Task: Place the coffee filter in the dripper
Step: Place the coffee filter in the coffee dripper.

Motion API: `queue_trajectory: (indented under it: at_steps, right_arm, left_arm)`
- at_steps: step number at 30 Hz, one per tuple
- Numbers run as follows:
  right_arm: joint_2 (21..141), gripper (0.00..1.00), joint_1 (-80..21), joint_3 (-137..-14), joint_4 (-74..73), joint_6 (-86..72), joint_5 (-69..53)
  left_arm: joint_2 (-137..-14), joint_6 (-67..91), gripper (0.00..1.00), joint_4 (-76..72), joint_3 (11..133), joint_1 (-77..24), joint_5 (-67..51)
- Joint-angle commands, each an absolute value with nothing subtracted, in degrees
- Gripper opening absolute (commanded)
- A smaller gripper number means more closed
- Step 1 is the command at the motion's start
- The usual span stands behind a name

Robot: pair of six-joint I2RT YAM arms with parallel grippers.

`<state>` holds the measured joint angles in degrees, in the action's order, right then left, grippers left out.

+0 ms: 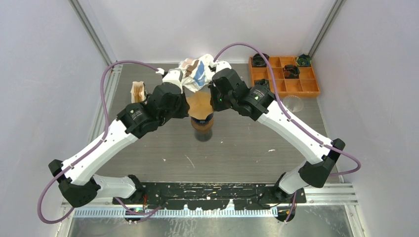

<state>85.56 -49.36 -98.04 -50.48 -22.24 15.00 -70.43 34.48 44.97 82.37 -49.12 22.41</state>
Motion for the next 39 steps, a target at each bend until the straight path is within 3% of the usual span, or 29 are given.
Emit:
queue_trajectory:
  at_steps: [1,12,39]
  right_arm:
    - [86.49,0.01,-48.96,-101.04,-51.02,-20.94,13.07]
    - [88.54,0.03,-47.46,-100.52,-52.56,-20.23,10.14]
    - [94.84,0.09,-43.28,-100.14,-52.65,-17.8,6.55]
  left_arm:
    - [-71.39,33.84,0.09,46.3,85.49,-49.42,20.56]
    - [-75.34,33.66,0.12,49.51,87.09,-49.15,19.22]
    - [-82.43,32.1,0.09,53.0,89.06,-42.02,10.12]
